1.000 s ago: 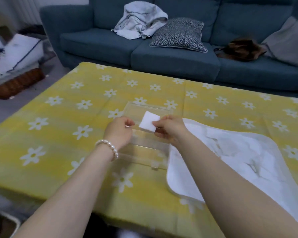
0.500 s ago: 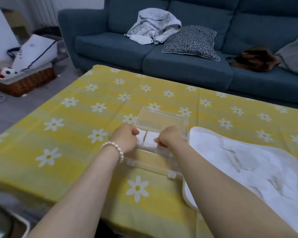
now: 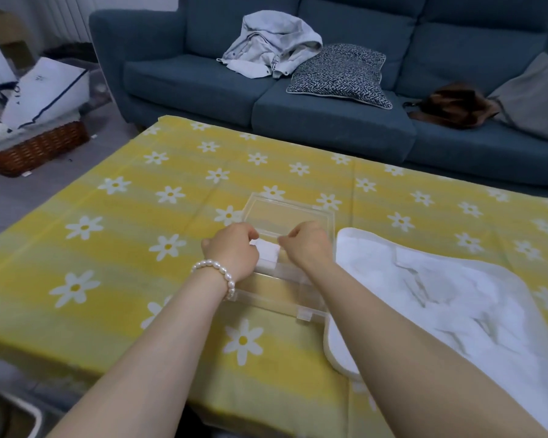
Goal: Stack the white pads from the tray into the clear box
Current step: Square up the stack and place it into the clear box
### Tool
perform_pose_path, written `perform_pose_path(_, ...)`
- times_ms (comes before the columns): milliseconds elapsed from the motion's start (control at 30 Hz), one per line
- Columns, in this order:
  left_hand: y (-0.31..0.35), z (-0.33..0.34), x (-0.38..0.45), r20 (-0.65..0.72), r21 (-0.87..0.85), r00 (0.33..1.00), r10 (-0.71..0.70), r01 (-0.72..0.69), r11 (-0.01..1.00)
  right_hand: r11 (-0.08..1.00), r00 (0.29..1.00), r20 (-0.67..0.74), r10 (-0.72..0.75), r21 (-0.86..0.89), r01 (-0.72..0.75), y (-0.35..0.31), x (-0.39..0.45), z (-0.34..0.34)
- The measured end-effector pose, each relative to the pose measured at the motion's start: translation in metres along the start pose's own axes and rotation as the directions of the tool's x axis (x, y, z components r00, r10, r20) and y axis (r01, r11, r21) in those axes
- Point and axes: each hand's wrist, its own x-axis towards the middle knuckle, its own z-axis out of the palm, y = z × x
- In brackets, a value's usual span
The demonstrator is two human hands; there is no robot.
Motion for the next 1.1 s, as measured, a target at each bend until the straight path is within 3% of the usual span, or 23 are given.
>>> perform_pose_path(200,0.038,0.024,-0.023,0.048,-0.135,0.982,0.184,-0.176,0.975,0.988,0.984,-0.105,-0.144,-0.072,0.136,0.061,-0.042,-0.105)
perform_pose_path(400,0.078,0.065,-0.055,0.159,-0.137,0.926,0.342,-0.323,0.936,0.985,0.992,-0.114,0.054,-0.156,-0.071,0.173,-0.089,-0.174)
perform_pose_path(567,0.100,0.100,-0.078,0.224,-0.135,0.877,0.426,-0.405,0.904,0.991,0.977,-0.169,0.133,-0.002,-0.136,0.222,-0.111,-0.169)
perform_pose_path(733,0.114,0.133,-0.080,0.284,-0.052,0.811,0.511,-0.519,0.853,0.997,0.992,-0.105,-0.076,-0.026,0.074,0.215,-0.097,-0.146)
perform_pose_path(933,0.109,0.152,-0.064,0.322,0.144,0.714,0.621,-0.686,0.713,0.911,0.958,0.089,-0.274,-0.295,0.288,0.214,-0.073,-0.122)
perform_pose_path(1000,0.108,0.153,-0.063,0.281,0.165,0.692,0.665,-0.718,0.677,0.844,0.940,0.161,-0.302,-0.413,0.342,0.217,-0.071,-0.116)
perform_pose_path(1100,0.107,0.152,-0.061,0.200,0.151,0.699,0.686,-0.714,0.684,0.780,0.927,0.160,-0.340,-0.503,0.373,0.220,-0.070,-0.112)
